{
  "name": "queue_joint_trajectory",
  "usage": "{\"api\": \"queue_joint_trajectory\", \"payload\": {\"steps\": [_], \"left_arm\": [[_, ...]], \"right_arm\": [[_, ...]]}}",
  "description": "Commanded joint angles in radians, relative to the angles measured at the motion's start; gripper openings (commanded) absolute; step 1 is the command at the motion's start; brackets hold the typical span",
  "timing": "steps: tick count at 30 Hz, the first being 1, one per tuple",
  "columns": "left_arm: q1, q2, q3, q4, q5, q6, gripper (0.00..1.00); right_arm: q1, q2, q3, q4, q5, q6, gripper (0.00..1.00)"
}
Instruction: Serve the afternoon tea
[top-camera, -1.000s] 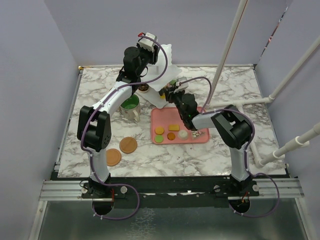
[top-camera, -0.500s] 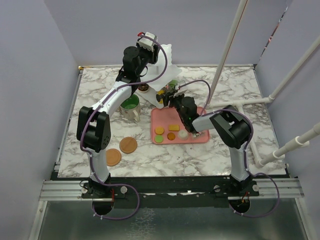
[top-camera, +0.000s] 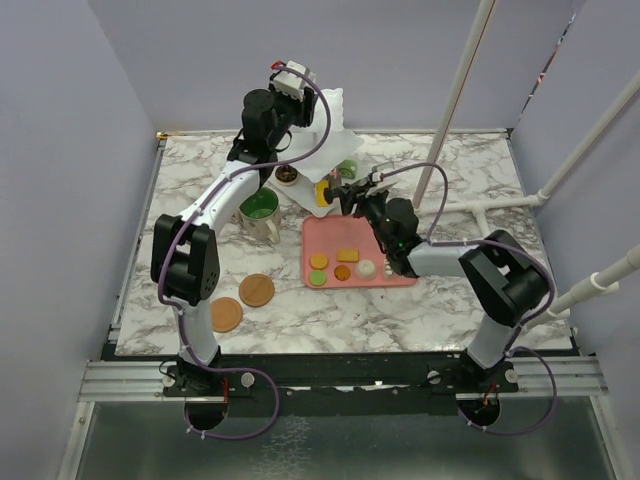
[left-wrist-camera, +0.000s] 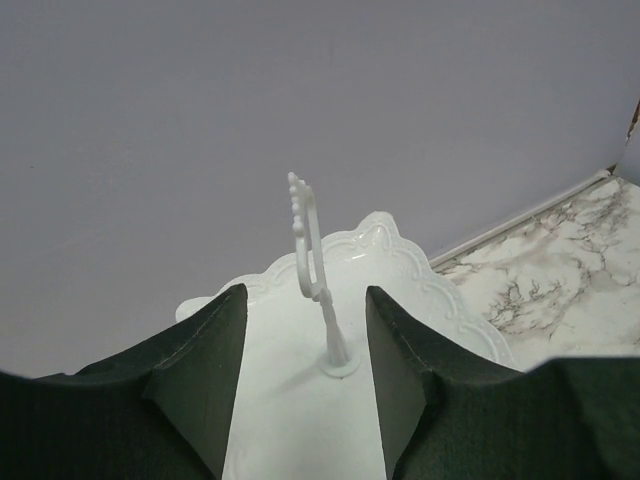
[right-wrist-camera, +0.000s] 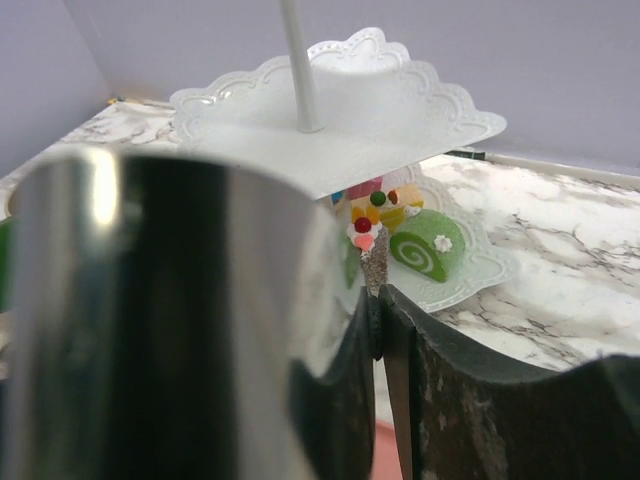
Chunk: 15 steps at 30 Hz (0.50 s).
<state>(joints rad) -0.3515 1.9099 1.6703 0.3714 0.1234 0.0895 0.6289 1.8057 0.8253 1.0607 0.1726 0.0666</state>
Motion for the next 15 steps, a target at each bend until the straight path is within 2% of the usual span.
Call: {"api": "queue_joint_trajectory", "payload": {"steps": [1,6,10,15], "left_arm": [[0.023,-0.058,0.041,-0.056,0.039,-0.024,0.54],[0.042,-0.051,0.08,-0.152,0.213,-0.056,0.61],[0.054,-0.025,0.125,-0.206,0.351,-0.099,0.62],[0.062,0.034,0.194,-0.246,0.367,-0.126,0.6]], "right_arm": [[0.005,-0.152,-0.086,-0.111,0.065,0.026,0.59],[0.006,-0.308,-0.157,-0.274,0.113,0.055,0.59],[0.006,-0.414,-0.2,-0.365,0.132,0.068,0.59],[0.006,-0.519,-0.236,-0.45,0.147,0.084,0.59]]}}
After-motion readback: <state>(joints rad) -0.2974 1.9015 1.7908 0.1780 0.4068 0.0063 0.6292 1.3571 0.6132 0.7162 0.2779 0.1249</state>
